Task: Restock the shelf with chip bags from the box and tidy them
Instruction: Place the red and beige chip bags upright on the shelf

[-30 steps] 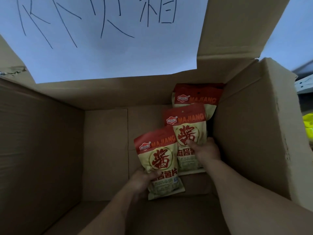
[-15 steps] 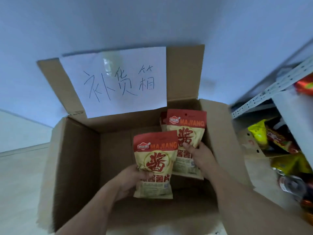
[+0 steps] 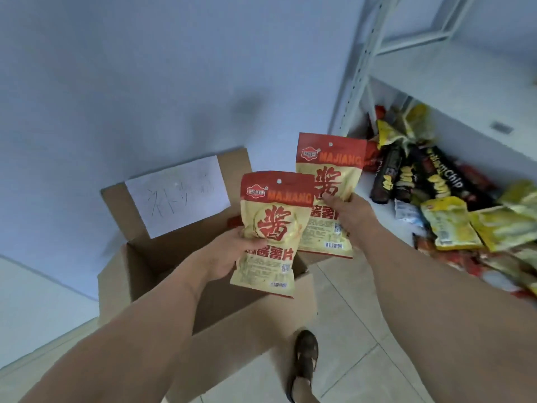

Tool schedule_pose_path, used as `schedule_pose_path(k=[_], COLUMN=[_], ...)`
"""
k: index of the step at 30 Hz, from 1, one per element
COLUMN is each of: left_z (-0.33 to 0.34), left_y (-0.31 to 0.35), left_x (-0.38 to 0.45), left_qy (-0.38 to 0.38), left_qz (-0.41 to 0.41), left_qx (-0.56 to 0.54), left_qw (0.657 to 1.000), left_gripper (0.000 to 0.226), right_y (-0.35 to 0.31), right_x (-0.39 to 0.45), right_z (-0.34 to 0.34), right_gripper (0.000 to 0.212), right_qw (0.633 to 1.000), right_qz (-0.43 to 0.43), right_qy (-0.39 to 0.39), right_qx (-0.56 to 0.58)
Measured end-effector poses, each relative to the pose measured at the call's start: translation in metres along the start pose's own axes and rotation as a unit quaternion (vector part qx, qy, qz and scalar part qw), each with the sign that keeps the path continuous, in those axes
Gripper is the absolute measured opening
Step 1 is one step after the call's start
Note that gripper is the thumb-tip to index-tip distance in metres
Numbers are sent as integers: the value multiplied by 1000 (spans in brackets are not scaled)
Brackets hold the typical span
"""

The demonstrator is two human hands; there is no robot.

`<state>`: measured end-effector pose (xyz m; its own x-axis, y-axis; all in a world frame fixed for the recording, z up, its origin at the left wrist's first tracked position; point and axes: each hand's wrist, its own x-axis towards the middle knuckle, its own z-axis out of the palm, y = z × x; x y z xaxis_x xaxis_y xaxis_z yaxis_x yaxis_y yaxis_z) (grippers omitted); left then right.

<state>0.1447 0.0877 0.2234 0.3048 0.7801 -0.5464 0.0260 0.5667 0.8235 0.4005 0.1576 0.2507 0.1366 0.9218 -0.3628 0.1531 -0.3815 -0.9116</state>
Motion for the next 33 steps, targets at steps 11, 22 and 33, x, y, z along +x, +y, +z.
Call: schedule_pose_path(k=[11, 22, 33], left_z=[124, 249, 330], left_y=[79, 176, 281], left_x=[-32, 97, 255], left_qy=[-62, -92, -135], left_qz=[79, 125, 147], left_qx=[-4, 19, 27], left_qw=[995, 988, 980], left_gripper=[29, 47, 43], right_y=[-66, -116, -164], right_x=[-68, 18, 167], right_z=[-136, -304, -411], right_gripper=[23, 34, 27], right_qw=[987, 976, 961], right_qz=[-64, -94, -99], right_qy=[144, 192, 250], right_qx=[37, 47, 65])
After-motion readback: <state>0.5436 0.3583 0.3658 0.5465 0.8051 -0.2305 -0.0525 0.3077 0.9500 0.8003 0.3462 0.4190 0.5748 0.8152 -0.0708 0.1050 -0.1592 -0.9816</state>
